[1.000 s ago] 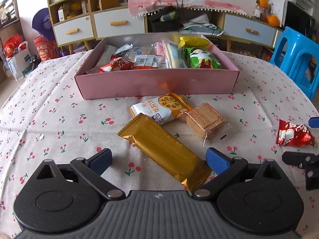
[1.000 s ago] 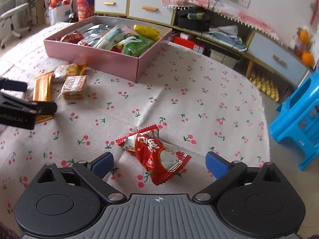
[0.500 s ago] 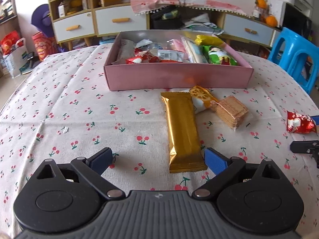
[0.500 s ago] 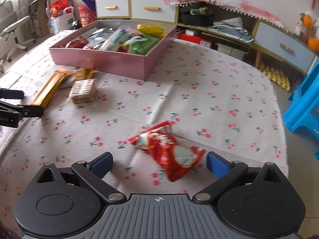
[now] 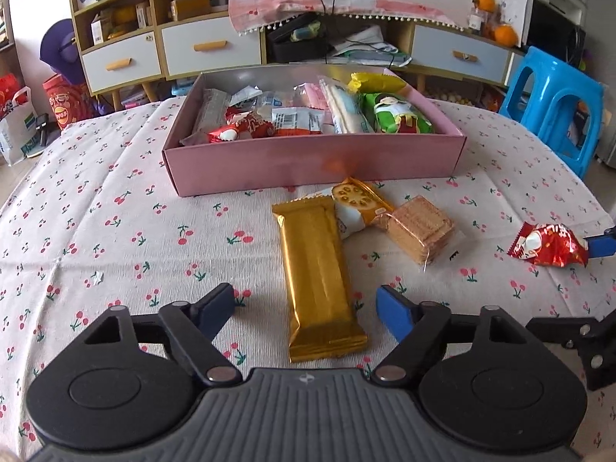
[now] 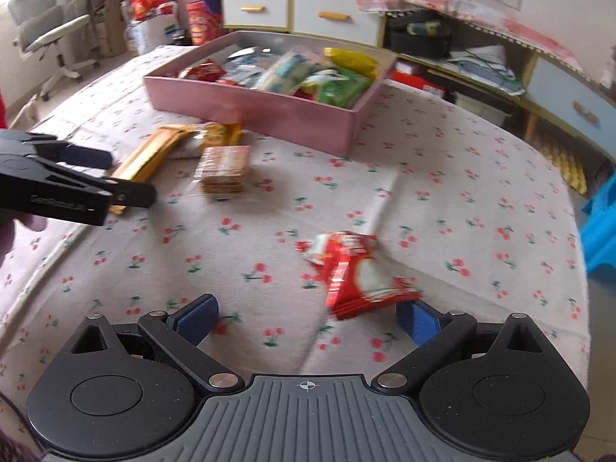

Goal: Organize snacks

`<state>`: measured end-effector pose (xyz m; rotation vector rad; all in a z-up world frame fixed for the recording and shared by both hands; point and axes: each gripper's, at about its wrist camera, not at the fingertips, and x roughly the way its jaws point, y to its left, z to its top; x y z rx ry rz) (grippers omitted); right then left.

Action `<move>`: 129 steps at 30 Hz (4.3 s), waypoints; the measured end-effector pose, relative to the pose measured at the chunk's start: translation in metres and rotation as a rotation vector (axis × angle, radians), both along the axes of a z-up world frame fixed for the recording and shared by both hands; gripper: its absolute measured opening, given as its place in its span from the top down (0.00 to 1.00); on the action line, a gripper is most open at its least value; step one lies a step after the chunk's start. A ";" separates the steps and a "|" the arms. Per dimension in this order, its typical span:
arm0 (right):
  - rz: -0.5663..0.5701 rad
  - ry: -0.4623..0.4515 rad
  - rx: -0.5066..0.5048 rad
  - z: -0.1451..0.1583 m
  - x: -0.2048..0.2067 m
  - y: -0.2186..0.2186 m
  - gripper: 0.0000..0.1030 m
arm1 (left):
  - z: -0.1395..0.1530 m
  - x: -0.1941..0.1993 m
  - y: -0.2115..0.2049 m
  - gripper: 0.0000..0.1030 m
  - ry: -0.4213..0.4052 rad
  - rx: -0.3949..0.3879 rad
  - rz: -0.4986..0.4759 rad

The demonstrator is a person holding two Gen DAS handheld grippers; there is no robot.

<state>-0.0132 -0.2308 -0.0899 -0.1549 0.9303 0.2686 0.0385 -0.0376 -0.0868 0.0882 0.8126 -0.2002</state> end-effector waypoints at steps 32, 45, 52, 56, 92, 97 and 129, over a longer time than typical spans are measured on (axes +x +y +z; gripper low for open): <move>-0.158 -0.038 0.058 0.023 0.028 0.017 0.69 | 0.030 0.017 0.032 0.73 0.099 -0.198 0.004; -0.220 -0.114 0.160 0.061 0.043 0.034 0.69 | 0.050 0.026 0.046 0.73 0.061 -0.259 0.039; -0.241 -0.139 0.231 0.074 0.063 0.051 0.69 | 0.059 0.033 0.047 0.73 0.036 -0.299 0.065; -0.232 -0.128 0.284 0.074 0.076 0.059 0.69 | 0.061 0.037 0.053 0.73 0.030 -0.327 0.084; -0.287 -0.055 0.320 0.044 0.233 0.077 0.66 | 0.031 0.166 0.063 0.73 -0.009 -0.242 0.006; -0.293 -0.056 0.332 0.044 0.239 0.077 0.64 | 0.030 0.166 0.066 0.72 -0.021 -0.264 0.013; -0.217 -0.067 0.319 0.091 0.152 0.077 0.16 | 0.054 0.103 0.065 0.09 -0.005 -0.188 -0.018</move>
